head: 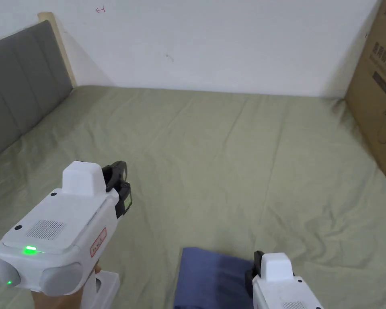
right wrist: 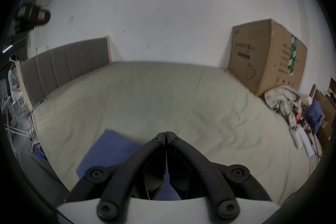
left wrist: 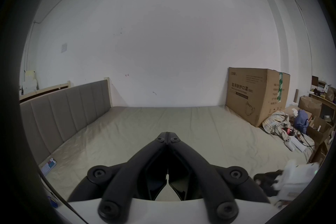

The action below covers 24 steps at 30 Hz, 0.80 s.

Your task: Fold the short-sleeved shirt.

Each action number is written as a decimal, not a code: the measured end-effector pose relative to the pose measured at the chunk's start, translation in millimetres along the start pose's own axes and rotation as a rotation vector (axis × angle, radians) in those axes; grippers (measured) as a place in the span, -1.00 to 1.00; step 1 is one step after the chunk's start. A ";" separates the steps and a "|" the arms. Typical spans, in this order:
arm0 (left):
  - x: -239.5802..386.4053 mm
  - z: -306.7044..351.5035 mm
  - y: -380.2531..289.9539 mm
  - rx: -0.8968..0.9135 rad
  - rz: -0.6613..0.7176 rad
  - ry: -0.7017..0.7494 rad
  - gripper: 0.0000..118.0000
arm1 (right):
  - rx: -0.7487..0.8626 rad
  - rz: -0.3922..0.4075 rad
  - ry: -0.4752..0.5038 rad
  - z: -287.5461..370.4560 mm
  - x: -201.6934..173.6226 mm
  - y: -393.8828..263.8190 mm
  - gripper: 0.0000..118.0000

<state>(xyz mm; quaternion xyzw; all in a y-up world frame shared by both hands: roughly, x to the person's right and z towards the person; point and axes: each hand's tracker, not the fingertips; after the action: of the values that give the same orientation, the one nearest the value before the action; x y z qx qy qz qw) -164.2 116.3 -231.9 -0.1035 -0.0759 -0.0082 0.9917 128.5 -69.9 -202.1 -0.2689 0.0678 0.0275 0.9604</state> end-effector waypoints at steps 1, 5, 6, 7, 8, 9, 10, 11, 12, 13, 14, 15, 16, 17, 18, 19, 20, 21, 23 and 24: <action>-1.3 -0.9 -2.8 -0.015 0.010 -0.013 -1.00 | -0.031 -0.013 0.001 -6.8 -2.7 -8.3 -1.00; -6.3 -9.8 -19.7 -0.091 0.041 -0.048 -1.00 | -0.103 -0.010 0.012 -28.7 -9.5 -35.3 -1.00; -6.6 -12.2 -24.0 -0.108 0.047 -0.053 -1.00 | -0.111 -0.014 0.022 -32.5 -9.7 -42.4 -1.00; -7.1 -14.7 -29.1 -0.129 0.066 -0.062 -1.00 | -0.121 -0.005 0.013 -35.7 -11.2 -49.9 -1.00; -7.9 -18.4 -33.8 -0.159 0.092 -0.081 -1.00 | -0.129 0.012 0.011 -37.7 -11.6 -57.0 -1.00; -9.0 -22.8 -37.4 -0.188 0.123 -0.095 -0.98 | -0.128 0.016 0.011 -39.2 -11.2 -62.4 -1.00; -9.7 -28.3 -42.2 -0.220 0.174 -0.109 -0.94 | -0.118 0.009 0.010 -39.4 -9.5 -67.2 -1.00; -9.5 -33.7 -46.5 -0.267 0.221 -0.127 -0.93 | -0.107 -0.003 0.006 -39.1 -8.5 -67.8 -1.00; -10.7 -41.3 -51.7 -0.320 0.269 -0.142 -0.93 | -0.107 -0.008 0.009 -39.5 -7.9 -66.7 -1.00; -11.9 -48.3 -58.2 -0.361 0.320 -0.163 -0.81 | -0.113 -0.019 0.009 -38.9 -7.8 -65.3 -1.00; -12.8 -56.7 -66.4 -0.419 0.375 -0.193 -0.67 | -0.117 -0.024 0.006 -39.5 -8.1 -64.9 -1.00; -11.8 -62.1 -73.0 -0.463 0.418 -0.209 -0.49 | -0.119 -0.024 0.005 -39.9 -8.2 -64.8 -1.00; -10.9 -70.4 -82.5 -0.519 0.459 -0.230 -0.18 | -0.120 -0.023 0.000 -39.8 -9.0 -64.4 -1.00; -9.5 -78.3 -91.6 -0.579 0.489 -0.257 0.10 | -0.121 -0.021 -0.003 -39.2 -10.0 -63.8 -1.00; -8.5 -85.5 -101.3 -0.623 0.522 -0.278 0.35 | -0.121 -0.020 -0.005 -38.9 -10.2 -63.7 -1.00; -7.2 -93.3 -110.9 -0.689 0.555 -0.311 0.64 | -0.122 -0.022 -0.007 -39.0 -9.9 -63.8 -1.00; -5.8 -100.6 -120.8 -0.736 0.581 -0.338 0.77 | -0.125 -0.034 -0.009 -38.7 -9.4 -63.6 -1.00; -5.2 -106.3 -129.9 -0.763 0.604 -0.367 0.81 | -0.127 -0.046 -0.008 -38.3 -9.0 -63.2 -1.00; -5.6 -119.5 -147.6 -0.828 0.624 -0.385 0.81 | -0.130 -0.057 -0.006 -38.4 -7.8 -63.0 -1.00; -5.1 -124.6 -154.8 -0.844 0.629 -0.386 0.80 | -0.130 -0.061 -0.005 -38.4 -7.6 -63.0 -1.00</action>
<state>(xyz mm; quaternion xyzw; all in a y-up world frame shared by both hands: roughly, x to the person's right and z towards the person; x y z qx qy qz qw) -155.7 -60.9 -321.6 -0.5086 -0.2117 0.2777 0.7870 122.2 -143.8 -201.2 -0.3327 0.0551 0.0032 0.9414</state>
